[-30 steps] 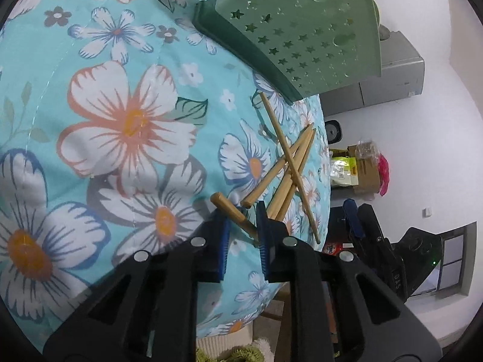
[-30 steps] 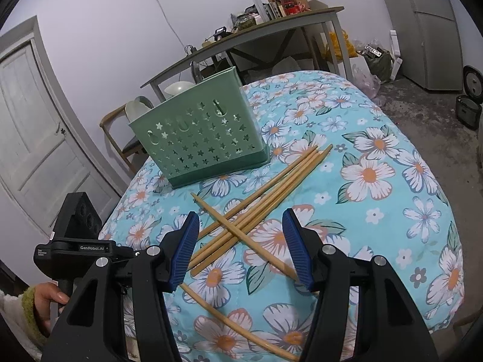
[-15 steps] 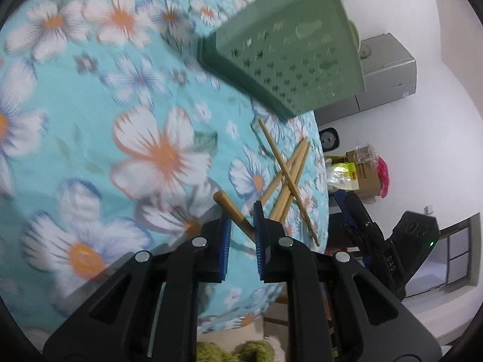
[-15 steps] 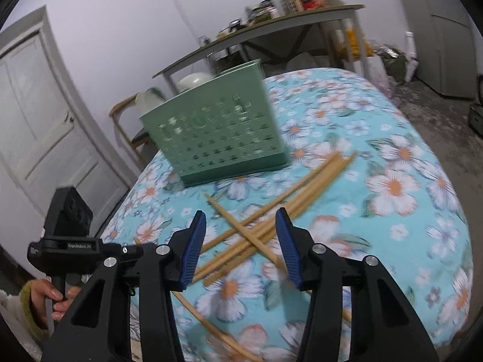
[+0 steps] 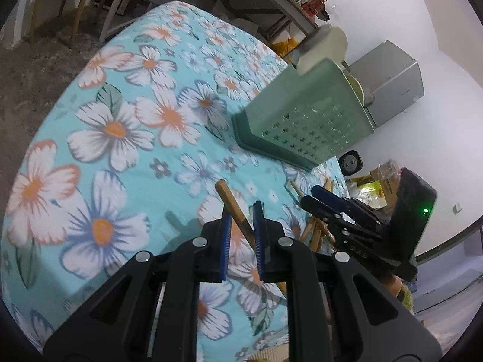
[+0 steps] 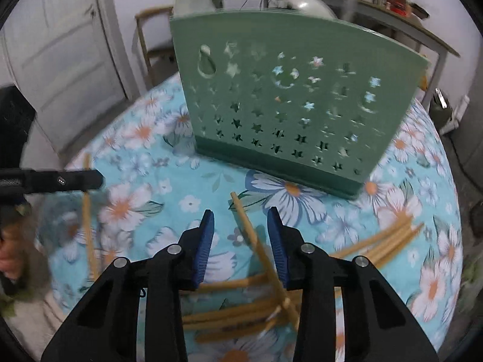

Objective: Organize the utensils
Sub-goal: 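Close the left tool on a wooden chopstick while the right tool grasps another chopstick, then lift both held chopsticks upright and carry them above the green holder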

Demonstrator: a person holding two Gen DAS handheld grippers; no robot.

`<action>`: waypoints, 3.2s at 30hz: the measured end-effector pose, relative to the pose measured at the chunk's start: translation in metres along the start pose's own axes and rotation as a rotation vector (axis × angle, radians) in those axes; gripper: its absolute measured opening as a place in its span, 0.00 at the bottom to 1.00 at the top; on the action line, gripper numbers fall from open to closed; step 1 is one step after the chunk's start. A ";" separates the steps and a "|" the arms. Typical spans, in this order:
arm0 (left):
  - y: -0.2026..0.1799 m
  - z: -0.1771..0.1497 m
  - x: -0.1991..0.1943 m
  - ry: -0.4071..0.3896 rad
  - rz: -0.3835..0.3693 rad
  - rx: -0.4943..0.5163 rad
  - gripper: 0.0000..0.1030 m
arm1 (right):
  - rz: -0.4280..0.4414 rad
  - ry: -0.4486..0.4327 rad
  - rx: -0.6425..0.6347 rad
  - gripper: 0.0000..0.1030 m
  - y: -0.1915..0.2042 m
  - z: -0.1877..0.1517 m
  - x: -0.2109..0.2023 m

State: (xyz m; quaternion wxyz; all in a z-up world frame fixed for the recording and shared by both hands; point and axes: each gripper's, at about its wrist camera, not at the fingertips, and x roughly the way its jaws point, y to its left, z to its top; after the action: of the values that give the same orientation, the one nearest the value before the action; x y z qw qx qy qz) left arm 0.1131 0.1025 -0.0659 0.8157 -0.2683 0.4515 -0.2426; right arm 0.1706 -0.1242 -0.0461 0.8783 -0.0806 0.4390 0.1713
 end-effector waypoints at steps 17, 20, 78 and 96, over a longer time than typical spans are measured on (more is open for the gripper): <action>-0.039 0.010 -0.017 -0.062 -0.038 0.110 0.07 | -0.098 -0.090 0.064 0.06 -0.003 0.010 -0.045; -0.060 0.015 -0.032 -0.096 -0.054 0.174 0.05 | -0.122 -0.158 0.121 0.06 -0.013 0.011 -0.075; -0.228 0.190 -0.025 -0.533 -0.098 0.544 0.05 | -0.107 -0.590 0.441 0.06 -0.100 0.030 -0.200; -0.192 0.174 0.000 -0.460 -0.085 0.472 0.30 | -0.101 -0.590 0.427 0.06 -0.107 0.041 -0.197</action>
State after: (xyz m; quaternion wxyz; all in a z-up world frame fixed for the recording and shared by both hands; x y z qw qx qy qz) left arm 0.2344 -0.0009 0.1384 0.9250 -0.1385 0.1751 -0.3074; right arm 0.1310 -0.2567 0.1345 0.9716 0.1359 0.1879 0.0479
